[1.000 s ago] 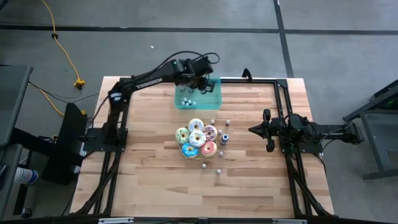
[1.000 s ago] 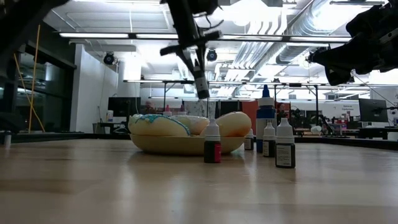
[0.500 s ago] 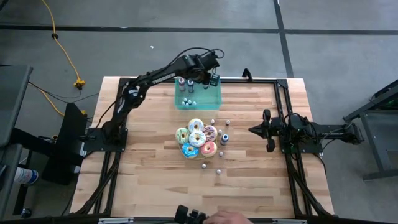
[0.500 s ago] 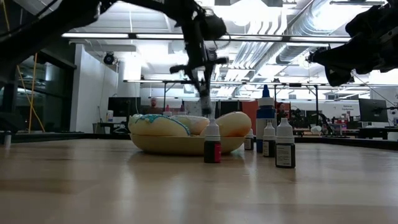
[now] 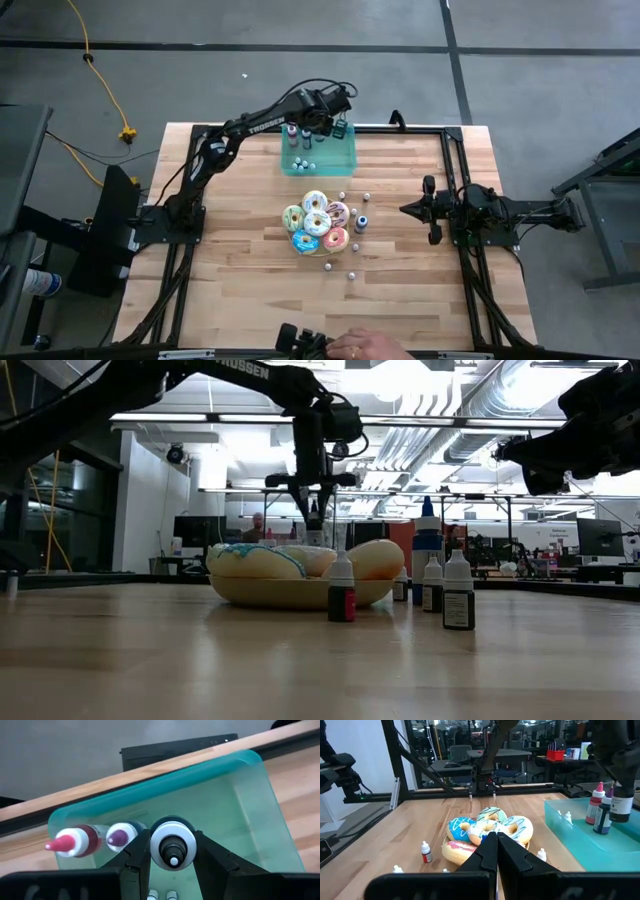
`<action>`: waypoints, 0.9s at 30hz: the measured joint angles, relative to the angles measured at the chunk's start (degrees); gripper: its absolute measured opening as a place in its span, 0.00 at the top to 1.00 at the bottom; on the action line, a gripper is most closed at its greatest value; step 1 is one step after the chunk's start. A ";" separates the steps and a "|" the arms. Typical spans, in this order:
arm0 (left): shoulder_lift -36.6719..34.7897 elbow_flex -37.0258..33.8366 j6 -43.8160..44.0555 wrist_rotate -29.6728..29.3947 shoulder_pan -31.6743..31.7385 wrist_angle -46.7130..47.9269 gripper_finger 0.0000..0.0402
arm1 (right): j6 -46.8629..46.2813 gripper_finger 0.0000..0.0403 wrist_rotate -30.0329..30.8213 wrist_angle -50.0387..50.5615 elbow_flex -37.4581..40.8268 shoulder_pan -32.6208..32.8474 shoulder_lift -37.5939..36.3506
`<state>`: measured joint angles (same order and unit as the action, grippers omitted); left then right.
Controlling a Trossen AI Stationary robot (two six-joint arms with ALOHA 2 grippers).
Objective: Pick & Place food coloring
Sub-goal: Put the large black food coloring bottle into the green container
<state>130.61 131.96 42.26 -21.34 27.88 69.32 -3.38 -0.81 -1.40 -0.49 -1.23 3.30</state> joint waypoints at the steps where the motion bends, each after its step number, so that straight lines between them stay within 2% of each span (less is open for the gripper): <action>1: 0.38 0.02 0.00 -0.16 0.05 -0.26 0.73 | 0.00 1.00 -0.01 0.02 -0.02 0.00 0.01; 11: 3.67 -0.02 -1.87 1.28 0.59 -4.75 0.73 | 2.38 1.00 -2.08 -0.02 -0.02 0.00 0.04; 27: 4.83 -0.04 -3.02 0.96 1.05 -3.57 0.73 | 5.14 1.00 -2.86 -0.12 0.00 0.00 0.10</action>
<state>135.44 131.92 39.24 -20.38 28.93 65.75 1.76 -3.66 -1.52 -0.49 -1.23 3.40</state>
